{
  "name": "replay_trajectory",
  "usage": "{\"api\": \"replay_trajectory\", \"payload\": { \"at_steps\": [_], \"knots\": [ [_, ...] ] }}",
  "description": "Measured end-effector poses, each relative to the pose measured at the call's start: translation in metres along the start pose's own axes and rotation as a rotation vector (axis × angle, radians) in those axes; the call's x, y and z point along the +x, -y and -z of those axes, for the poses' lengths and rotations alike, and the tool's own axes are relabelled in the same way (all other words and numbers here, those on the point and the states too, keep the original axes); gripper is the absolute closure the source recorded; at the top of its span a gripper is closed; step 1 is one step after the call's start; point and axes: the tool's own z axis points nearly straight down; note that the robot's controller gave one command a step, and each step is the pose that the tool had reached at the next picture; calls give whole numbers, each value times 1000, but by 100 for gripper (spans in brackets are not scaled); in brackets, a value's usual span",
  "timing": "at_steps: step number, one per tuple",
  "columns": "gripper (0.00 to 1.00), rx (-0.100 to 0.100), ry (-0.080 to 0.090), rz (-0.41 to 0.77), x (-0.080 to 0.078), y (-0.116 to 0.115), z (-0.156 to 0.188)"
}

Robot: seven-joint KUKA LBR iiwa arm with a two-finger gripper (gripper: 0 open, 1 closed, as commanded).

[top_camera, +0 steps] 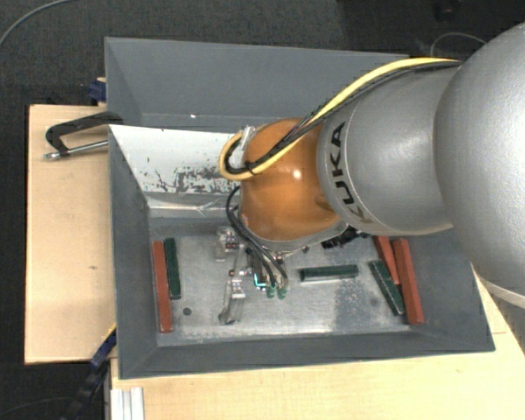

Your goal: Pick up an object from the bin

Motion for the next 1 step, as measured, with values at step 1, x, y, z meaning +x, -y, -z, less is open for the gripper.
{"api": "replay_trajectory", "payload": {
  "at_steps": [1],
  "knots": [
    [0, 2, 9, -51, -53, 60, -62]
  ]
}}
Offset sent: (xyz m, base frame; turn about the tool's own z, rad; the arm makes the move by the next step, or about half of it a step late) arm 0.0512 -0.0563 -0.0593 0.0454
